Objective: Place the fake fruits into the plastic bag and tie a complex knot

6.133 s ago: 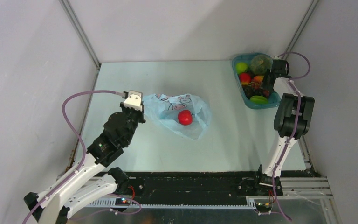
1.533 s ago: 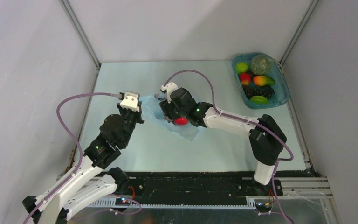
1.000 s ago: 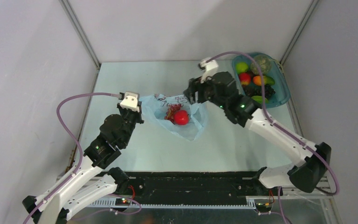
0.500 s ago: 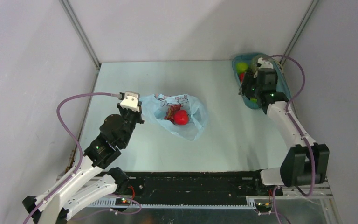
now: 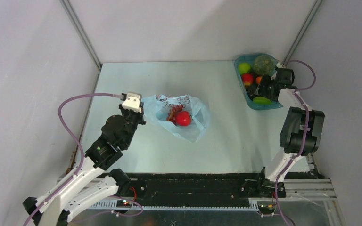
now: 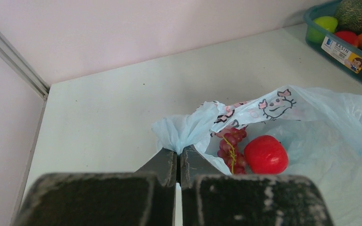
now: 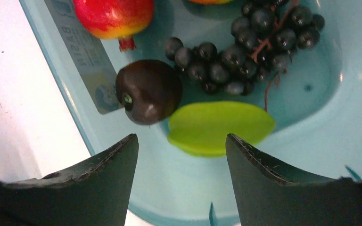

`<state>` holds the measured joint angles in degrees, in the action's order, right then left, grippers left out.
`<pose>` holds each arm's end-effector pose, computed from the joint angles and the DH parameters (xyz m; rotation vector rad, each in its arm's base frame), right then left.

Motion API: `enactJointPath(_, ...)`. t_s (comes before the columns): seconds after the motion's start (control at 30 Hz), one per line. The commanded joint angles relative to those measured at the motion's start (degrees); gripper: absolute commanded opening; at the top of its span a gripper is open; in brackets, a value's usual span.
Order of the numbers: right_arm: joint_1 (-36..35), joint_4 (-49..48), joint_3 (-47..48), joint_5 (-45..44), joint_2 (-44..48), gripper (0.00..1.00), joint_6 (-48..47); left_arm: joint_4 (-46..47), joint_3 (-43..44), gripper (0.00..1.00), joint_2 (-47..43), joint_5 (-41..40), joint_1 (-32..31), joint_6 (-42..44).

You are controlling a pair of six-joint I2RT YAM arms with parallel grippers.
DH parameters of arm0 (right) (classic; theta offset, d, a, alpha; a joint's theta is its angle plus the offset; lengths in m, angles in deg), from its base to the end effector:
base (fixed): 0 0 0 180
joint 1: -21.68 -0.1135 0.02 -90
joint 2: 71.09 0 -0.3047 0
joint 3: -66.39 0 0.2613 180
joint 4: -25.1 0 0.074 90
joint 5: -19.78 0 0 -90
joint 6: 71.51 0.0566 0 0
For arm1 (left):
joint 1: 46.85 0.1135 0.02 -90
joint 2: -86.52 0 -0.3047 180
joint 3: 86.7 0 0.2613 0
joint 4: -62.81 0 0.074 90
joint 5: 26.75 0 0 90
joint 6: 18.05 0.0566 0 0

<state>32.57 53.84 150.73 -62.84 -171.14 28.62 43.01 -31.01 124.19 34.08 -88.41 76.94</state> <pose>0.4115 -0.0718 0.2516 0.3649 2.3145 0.1445 0.1310 -0.0793 0.3767 0.2533 1.5784 -0.0885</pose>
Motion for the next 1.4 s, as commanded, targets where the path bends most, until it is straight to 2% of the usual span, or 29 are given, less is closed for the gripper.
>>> enactJointPath(0.0,-0.75,-0.38,5.97,1.59,-3.67,0.73,-3.01,2.04,-0.05,0.00,0.12,0.16,0.21,0.06)
enactJointPath(0.5,-3.36,5.88,18.29,2.42,-14.66,0.75,-8.52,2.17,-0.08,0.00,0.80,-0.29,0.22,0.47)
enactJointPath(0.8,-3.21,6.53,19.40,3.92,-16.25,0.76,-8.78,2.13,-0.12,0.00,0.75,-0.36,0.11,0.46)
enactJointPath(1.13,-3.34,12.54,23.01,4.10,-20.56,0.77,-9.85,2.06,-0.07,0.00,0.50,-0.63,0.17,0.70)
enactJointPath(1.37,-3.27,14.83,23.89,1.49,-22.31,0.73,-9.31,1.99,-0.07,0.00,0.09,-0.58,0.22,0.66)
